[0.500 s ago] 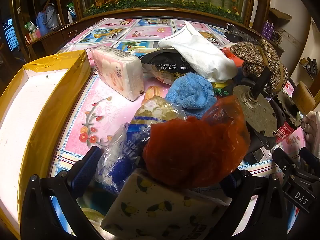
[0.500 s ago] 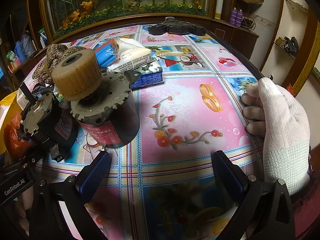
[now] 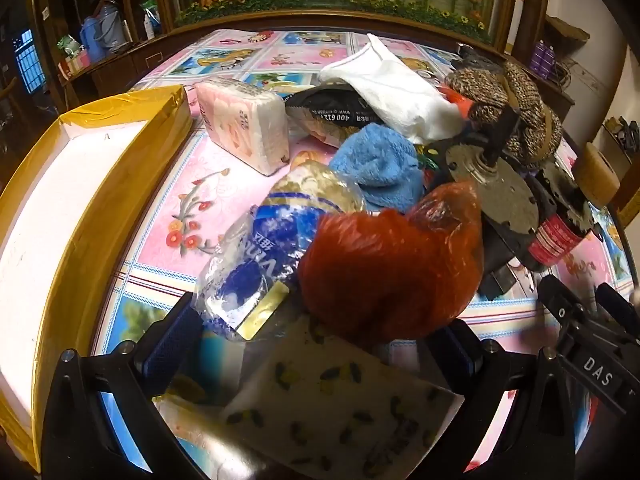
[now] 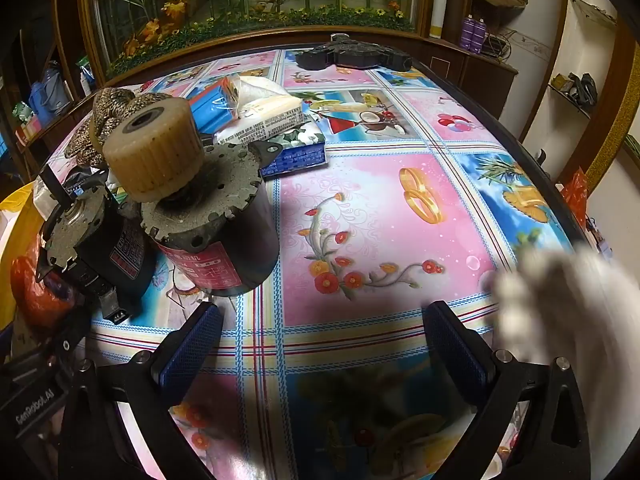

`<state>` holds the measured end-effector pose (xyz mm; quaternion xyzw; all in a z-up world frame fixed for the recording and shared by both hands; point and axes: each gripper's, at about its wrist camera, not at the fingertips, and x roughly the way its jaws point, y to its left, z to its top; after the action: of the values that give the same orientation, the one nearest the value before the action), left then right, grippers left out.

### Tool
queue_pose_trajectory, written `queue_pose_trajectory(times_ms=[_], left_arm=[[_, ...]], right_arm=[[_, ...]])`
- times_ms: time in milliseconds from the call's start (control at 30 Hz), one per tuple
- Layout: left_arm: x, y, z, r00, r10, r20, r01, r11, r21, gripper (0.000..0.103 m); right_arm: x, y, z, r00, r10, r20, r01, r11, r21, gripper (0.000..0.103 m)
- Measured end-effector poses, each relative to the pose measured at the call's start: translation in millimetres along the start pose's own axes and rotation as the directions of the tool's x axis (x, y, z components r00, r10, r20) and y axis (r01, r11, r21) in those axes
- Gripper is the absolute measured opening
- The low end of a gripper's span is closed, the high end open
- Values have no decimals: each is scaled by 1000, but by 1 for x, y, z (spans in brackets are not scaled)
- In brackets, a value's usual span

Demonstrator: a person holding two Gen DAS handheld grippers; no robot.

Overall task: Organize soft objects
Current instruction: 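Grasp the lemon-print tissue pack with the left gripper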

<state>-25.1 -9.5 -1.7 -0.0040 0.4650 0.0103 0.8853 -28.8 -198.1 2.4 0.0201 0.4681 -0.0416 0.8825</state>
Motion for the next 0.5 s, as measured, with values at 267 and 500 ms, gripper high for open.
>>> queue_pose_trajectory(times_ms=[267,500], left_arm=[[-3,0,0,998,-51,-36,54,996,76,103],[-48,31,-13,988,-146,46,144,989,40,99]], right_arm=[[0,0,0,1000,0,1,0,1000,0,102],[0,0,0,1000,0,0,0,1000,0,102]])
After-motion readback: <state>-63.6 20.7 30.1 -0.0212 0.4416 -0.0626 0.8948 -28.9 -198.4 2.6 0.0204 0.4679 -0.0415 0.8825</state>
